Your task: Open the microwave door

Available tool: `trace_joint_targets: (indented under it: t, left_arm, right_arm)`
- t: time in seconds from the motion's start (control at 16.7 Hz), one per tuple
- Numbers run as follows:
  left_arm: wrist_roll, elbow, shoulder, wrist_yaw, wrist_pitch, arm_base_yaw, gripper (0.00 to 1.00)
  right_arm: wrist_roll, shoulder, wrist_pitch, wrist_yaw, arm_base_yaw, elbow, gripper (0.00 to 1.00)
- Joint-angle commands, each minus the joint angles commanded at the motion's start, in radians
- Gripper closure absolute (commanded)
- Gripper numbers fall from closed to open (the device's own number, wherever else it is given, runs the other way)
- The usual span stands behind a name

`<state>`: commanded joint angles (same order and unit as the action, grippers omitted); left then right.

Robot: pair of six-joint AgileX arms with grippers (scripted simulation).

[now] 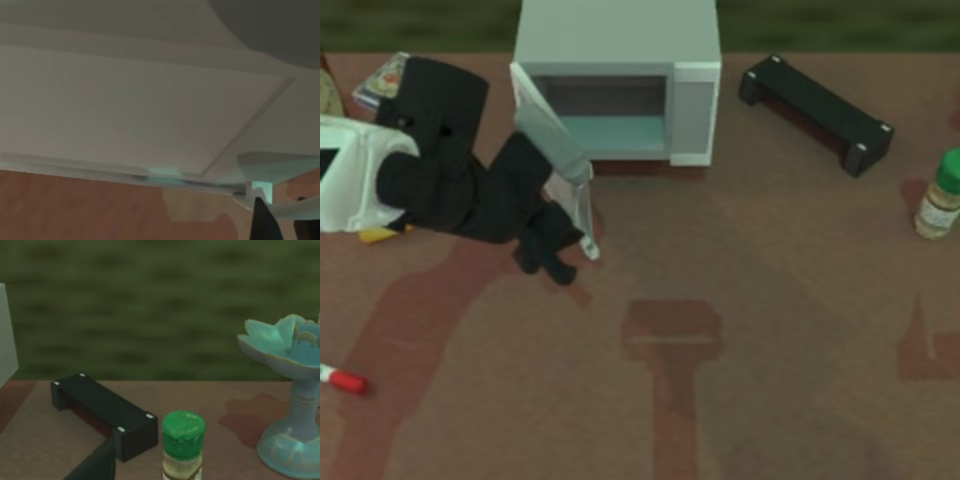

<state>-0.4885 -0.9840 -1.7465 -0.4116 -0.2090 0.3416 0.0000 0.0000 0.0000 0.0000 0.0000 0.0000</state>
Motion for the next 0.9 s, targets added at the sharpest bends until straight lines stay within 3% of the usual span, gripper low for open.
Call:
trace_joint_targets:
  t: [0.9]
  left_arm:
    - [-0.008, 0.003, -0.002, -0.011, -0.008, 0.000, 1.00]
  right_arm:
    - [0.000, 0.000, 0.000, 0.000, 0.000, 0.000, 0.00]
